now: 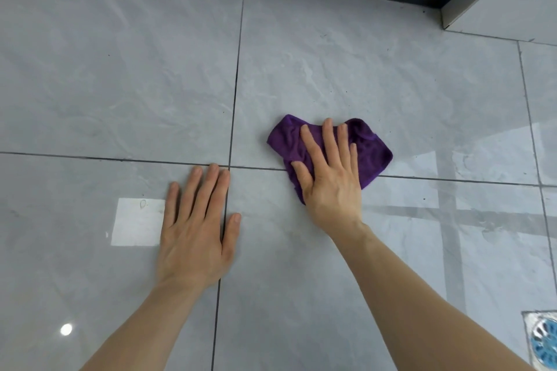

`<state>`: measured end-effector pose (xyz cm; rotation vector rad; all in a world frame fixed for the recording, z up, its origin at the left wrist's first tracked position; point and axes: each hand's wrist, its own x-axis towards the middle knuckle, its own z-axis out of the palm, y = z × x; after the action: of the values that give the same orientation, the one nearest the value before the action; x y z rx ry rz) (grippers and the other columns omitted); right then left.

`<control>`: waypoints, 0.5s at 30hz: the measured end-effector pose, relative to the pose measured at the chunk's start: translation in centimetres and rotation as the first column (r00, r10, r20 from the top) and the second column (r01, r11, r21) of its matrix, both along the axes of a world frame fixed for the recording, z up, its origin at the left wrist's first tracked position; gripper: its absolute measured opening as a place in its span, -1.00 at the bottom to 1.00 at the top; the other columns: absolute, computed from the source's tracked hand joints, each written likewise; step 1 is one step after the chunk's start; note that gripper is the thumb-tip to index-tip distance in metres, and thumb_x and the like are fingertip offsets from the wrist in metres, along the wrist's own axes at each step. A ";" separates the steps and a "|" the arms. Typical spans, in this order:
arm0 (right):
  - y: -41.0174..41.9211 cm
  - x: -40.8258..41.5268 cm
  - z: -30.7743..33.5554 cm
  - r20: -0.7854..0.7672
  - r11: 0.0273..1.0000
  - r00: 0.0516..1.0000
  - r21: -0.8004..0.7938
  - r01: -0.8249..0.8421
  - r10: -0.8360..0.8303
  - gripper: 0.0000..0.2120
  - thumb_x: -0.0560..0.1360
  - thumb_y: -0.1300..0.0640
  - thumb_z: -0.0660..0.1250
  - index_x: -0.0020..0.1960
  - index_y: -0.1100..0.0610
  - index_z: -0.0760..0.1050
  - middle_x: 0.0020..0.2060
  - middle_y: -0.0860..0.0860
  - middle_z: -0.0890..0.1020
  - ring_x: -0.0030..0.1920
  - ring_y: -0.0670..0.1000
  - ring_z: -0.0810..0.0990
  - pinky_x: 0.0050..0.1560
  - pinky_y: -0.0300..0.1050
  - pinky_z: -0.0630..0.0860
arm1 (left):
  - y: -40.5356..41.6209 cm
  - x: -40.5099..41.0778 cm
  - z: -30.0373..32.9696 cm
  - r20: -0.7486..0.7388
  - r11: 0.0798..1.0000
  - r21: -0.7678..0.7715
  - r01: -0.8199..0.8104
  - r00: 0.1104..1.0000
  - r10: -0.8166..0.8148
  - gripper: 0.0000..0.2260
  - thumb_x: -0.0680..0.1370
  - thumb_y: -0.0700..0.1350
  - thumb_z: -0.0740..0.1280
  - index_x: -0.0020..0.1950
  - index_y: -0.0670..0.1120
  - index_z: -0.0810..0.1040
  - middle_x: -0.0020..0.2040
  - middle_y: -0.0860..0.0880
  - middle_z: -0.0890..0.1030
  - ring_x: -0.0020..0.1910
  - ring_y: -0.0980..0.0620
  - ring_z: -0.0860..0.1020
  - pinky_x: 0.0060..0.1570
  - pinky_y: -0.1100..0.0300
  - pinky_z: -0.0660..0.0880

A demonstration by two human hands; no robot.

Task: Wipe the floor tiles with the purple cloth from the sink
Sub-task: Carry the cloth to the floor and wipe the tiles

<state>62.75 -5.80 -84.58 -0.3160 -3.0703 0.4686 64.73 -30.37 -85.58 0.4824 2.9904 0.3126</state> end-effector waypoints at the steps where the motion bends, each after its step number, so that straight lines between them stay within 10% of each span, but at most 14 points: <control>1: 0.2 0.7 0.0 -0.008 0.999 0.999 -0.007 0.043 -0.043 -0.47 0.70 -0.19 0.03 0.62 -0.06 0.20 0.66 0.09 0.14 0.66 0.17 -0.02 0.63 0.23 0.03 | 0.1 0.0 0.0 0.000 1.000 -0.003 0.002 1.000 -0.002 -0.37 0.65 0.13 0.06 0.69 -0.04 0.05 0.71 -0.01 0.11 0.70 -0.02 0.01 0.65 -0.19 -0.01; 15: -4.1 13.9 0.2 0.096 0.976 0.972 -0.027 0.217 -0.213 -0.45 0.69 -0.21 -0.01 0.63 -0.04 0.18 0.67 0.07 0.08 0.67 0.16 -0.06 0.60 0.26 0.08 | 0.3 0.1 0.4 -0.010 1.000 -0.024 -0.010 1.000 0.009 -0.38 0.64 0.11 0.07 0.68 -0.05 0.10 0.70 -0.03 0.16 0.69 -0.05 0.06 0.65 -0.16 -0.03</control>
<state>76.69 -9.91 -84.35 -0.6819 -3.0681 0.5142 64.79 -30.11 -85.20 0.4686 3.0029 0.2749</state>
